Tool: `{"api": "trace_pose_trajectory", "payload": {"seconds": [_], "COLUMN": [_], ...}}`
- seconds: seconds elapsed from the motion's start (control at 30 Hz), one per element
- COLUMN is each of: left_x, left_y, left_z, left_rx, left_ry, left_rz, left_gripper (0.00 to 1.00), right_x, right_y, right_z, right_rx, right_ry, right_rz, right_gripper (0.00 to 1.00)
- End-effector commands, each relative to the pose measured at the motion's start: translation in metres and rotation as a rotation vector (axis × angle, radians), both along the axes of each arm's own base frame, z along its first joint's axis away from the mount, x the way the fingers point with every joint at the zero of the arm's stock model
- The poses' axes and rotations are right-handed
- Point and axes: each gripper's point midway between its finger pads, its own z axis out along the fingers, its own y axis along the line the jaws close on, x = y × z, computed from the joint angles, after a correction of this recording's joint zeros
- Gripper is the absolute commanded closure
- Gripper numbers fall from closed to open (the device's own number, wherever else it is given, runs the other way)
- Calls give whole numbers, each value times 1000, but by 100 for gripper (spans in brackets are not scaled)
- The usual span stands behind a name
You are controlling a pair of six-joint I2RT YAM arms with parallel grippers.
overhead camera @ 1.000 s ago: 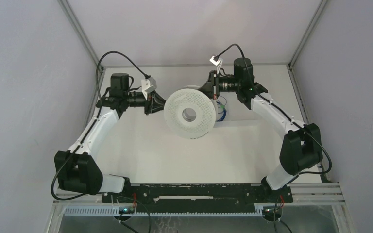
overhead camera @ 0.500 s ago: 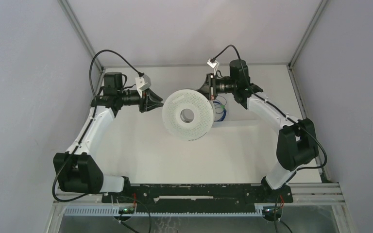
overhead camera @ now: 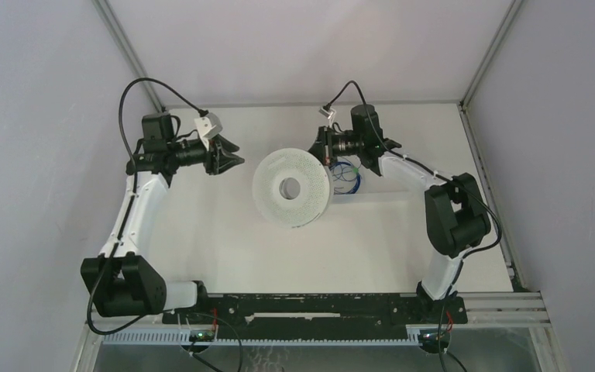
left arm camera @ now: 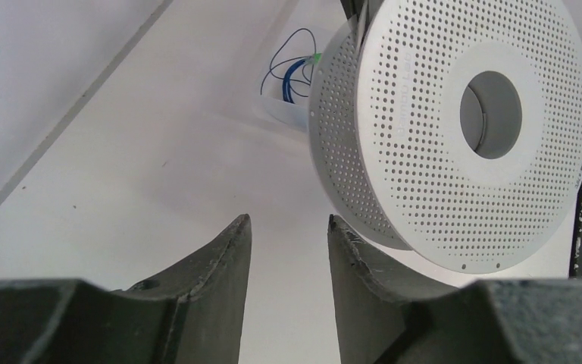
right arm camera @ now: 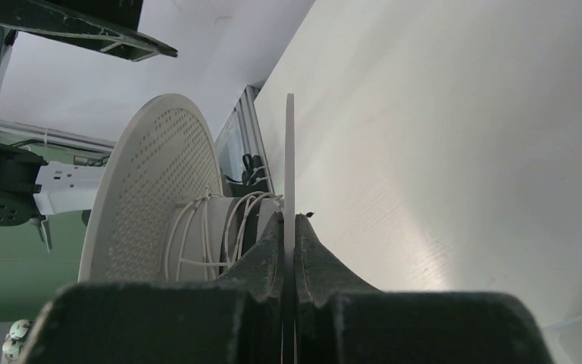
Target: Wrap the cables
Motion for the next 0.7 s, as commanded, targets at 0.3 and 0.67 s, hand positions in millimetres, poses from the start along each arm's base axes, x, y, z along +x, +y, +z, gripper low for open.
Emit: {"api": "trace_pose_trajectory", "payload": {"seconds": [0.3, 0.67], "left_x": [1, -26], "left_y": [20, 12], "left_z": [37, 13], "left_rx": [22, 66], "left_ry": [-104, -77], "left_rz": [97, 38], "left_gripper": [51, 44], "right_x": [11, 20], "right_y": [21, 34], "right_z": [-11, -26], "right_rx": [38, 21], "right_ry": [52, 115], "right_rz": [-8, -33], "right_gripper": [100, 100]}}
